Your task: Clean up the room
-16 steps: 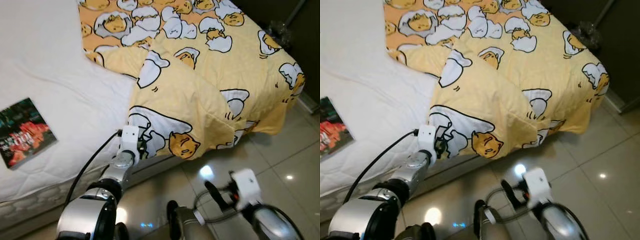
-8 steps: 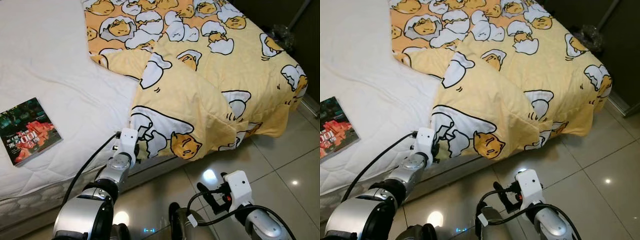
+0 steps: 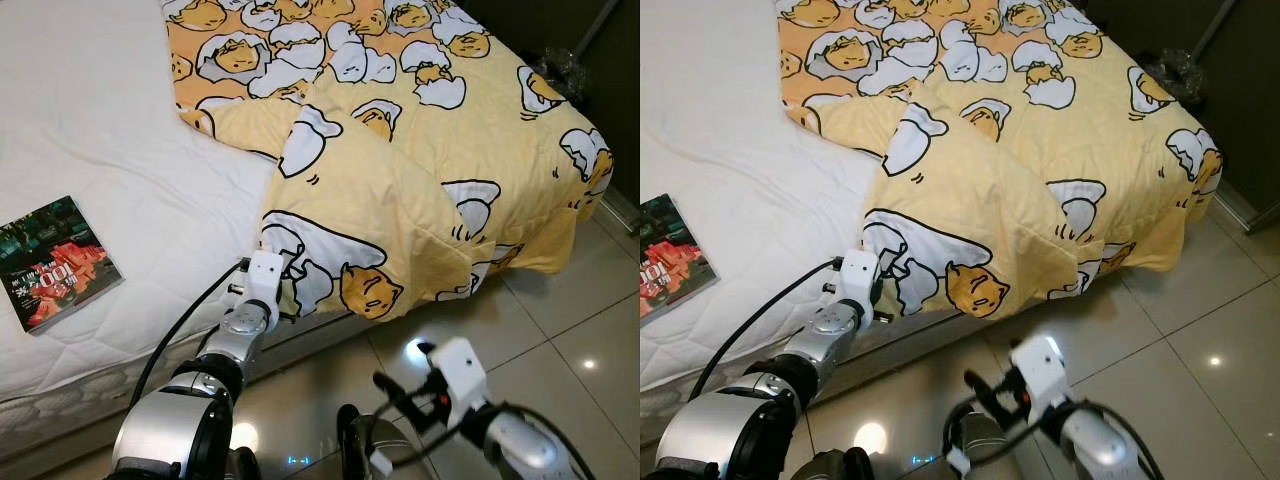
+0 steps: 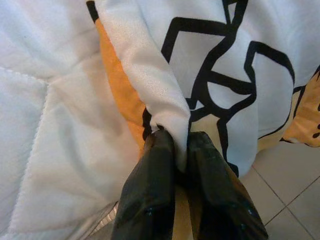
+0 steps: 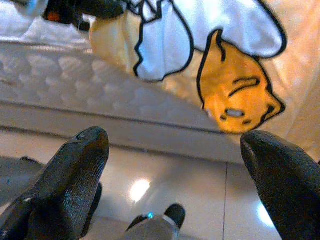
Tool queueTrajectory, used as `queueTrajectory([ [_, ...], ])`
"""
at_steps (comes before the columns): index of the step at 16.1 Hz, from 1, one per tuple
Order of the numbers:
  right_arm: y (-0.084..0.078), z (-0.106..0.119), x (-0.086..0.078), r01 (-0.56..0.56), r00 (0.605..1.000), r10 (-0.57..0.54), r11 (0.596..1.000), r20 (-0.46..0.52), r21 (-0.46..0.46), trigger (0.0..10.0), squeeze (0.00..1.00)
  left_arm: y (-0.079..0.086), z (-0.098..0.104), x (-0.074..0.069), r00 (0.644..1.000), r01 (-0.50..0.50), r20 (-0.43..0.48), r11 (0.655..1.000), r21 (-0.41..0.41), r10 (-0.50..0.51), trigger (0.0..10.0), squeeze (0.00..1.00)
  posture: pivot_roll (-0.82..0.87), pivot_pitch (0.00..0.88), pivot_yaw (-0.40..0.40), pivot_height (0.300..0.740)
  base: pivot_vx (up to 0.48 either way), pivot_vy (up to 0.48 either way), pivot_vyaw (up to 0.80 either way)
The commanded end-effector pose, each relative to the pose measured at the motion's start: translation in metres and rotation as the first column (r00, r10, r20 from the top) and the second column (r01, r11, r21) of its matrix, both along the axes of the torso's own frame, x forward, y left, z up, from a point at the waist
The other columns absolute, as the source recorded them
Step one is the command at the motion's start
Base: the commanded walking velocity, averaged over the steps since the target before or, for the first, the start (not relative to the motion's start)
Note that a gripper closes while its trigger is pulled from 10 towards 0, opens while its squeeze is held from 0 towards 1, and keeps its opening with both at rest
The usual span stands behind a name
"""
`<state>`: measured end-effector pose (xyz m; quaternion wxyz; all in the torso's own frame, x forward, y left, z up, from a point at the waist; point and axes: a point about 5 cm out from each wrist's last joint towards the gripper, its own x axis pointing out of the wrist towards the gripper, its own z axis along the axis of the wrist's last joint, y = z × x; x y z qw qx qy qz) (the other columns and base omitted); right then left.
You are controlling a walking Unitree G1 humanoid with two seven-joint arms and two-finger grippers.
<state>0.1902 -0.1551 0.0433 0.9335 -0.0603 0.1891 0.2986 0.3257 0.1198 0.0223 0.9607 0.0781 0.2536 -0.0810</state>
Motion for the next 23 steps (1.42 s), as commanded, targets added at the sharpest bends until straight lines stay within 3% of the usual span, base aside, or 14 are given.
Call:
queueTrajectory([
  [1,-0.003,0.002,-0.002,0.005,1.0,-0.005,1.0,0.002,0.0,10.0,0.0,-0.004,0.002,0.002,1.0,0.023,0.008,1.0,-0.01,-0.023,0.0,0.0,-0.35,0.164,-0.033,0.74,0.0,0.0,0.0],
  [5,-0.004,0.002,-0.002,-0.002,1.0,0.002,1.0,-0.002,0.002,10.0,0.0,-0.007,-0.006,-0.006,0.995,0.101,-0.026,0.994,0.03,-0.1,0.0,0.0,-0.35,0.171,-0.037,0.74,0.0,0.0,0.0],
  [7,-0.003,0.001,-0.002,0.001,1.0,-0.001,1.0,-0.007,0.002,10.0,0.0,-0.003,-0.015,-0.013,0.988,0.147,-0.056,0.985,0.089,-0.142,0.0,0.0,-0.35,0.169,-0.033,0.74,0.0,0.0,0.0],
  [9,-0.004,0.0,-0.003,0.003,1.0,-0.003,1.0,-0.009,0.001,10.0,0.0,-0.002,-0.018,-0.017,0.976,0.214,-0.063,0.964,0.159,-0.206,0.0,0.0,-0.35,0.164,-0.028,0.74,0.0,0.0,0.0],
  [11,-0.004,-0.002,-0.004,0.006,1.0,-0.006,1.0,-0.012,0.0,10.0,0.0,0.007,-0.03,-0.03,0.943,0.332,-0.112,0.905,0.265,-0.314,0.0,0.0,-0.34,0.151,-0.014,0.74,0.0,0.0,0.0],
  [12,-0.004,-0.004,-0.006,0.007,1.0,-0.007,1.0,-0.018,-0.001,10.0,0.0,0.024,-0.049,-0.053,0.915,0.4,-0.187,0.867,0.296,-0.358,0.0,0.0,-0.32,0.146,-0.011,0.74,0.0,0.0,0.0],
  [13,-0.004,-0.005,-0.007,0.006,1.0,-0.006,1.0,-0.022,-0.001,10.0,0.0,0.033,-0.058,-0.065,0.905,0.418,-0.218,0.858,0.299,-0.365,0.0,0.0,-0.31,0.141,-0.009,0.74,0.0,0.0,0.0],
  [14,-0.004,-0.005,-0.007,0.005,1.0,-0.005,1.0,-0.023,0.0,10.0,0.0,0.037,-0.061,-0.071,0.901,0.427,-0.228,0.852,0.304,-0.37,0.0,0.0,-0.31,0.141,-0.009,0.74,0.0,0.0,0.0],
  [15,-0.004,-0.006,-0.007,0.001,1.0,-0.001,1.0,-0.025,0.003,10.0,0.0,0.044,-0.068,-0.084,0.88,0.47,-0.244,0.822,0.321,-0.408,0.0,0.0,-0.3,0.136,-0.009,0.74,0.0,0.0,0.0],
  [18,-0.001,-0.007,-0.003,-0.016,1.0,0.016,1.0,-0.025,0.008,10.0,0.0,0.05,-0.086,-0.12,0.825,0.559,-0.287,0.779,0.283,-0.488,0.0,0.0,-0.27,0.119,-0.011,0.74,0.0,0.0,0.0],
  [22,-0.001,-0.008,-0.003,-0.026,0.999,0.026,1.0,-0.029,0.005,10.0,0.0,0.06,-0.101,-0.154,0.799,0.575,-0.362,0.784,0.232,-0.479,0.0,0.0,-0.27,0.109,-0.01,0.74,0.0,0.0,0.0],
  [23,-0.001,-0.009,-0.003,-0.028,0.999,0.028,1.0,-0.032,0.004,10.0,0.0,0.058,-0.11,-0.174,0.795,0.56,-0.392,0.808,0.183,-0.463,0.0,0.0,-0.27,0.105,-0.01,0.74,0.0,0.0,0.0],
])
